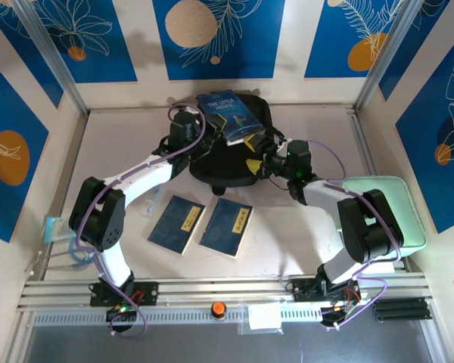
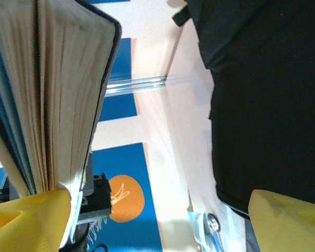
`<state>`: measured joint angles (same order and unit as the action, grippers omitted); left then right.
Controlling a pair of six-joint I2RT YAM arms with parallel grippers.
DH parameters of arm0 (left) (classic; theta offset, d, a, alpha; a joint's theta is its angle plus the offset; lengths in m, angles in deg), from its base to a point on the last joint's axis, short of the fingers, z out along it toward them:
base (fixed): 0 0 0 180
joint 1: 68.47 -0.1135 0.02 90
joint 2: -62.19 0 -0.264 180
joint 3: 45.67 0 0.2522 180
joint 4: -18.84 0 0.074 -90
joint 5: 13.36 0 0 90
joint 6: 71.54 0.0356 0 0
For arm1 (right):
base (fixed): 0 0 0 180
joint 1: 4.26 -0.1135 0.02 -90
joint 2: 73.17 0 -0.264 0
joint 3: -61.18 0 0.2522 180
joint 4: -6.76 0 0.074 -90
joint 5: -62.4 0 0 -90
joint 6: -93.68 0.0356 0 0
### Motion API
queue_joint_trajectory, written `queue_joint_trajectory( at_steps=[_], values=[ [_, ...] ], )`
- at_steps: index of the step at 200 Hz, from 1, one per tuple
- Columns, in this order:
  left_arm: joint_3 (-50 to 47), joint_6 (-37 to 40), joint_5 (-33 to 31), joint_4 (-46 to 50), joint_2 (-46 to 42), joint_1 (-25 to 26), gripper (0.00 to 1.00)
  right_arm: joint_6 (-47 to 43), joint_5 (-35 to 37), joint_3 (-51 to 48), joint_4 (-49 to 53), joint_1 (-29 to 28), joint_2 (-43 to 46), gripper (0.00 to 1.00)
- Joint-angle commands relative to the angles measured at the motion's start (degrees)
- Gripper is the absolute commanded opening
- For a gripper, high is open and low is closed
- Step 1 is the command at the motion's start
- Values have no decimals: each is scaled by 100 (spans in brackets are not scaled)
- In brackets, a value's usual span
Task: Pack the student bag
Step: Pass the book.
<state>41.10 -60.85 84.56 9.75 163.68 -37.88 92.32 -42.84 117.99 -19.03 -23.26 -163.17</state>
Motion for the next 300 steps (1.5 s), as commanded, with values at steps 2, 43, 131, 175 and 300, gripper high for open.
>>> queue_joint_trajectory(
  at_steps=[2,43,131,175,300],
  values=[
    [-59,-252,3,-716,10,61,0,224,354,155,-630,-124,12,88],
    [-184,-282,-215,-808,54,50,0,136,382,-100,-614,-204,378,84],
    [-248,-170,-16,-805,-226,61,0,108,517,71,-420,-323,433,88],
    [-267,-345,60,-864,-239,114,0,101,731,424,-652,-323,57,85],
    [-612,-299,89,-720,-235,55,12,-2,1175,463,-357,-389,-36,14]
  ],
)
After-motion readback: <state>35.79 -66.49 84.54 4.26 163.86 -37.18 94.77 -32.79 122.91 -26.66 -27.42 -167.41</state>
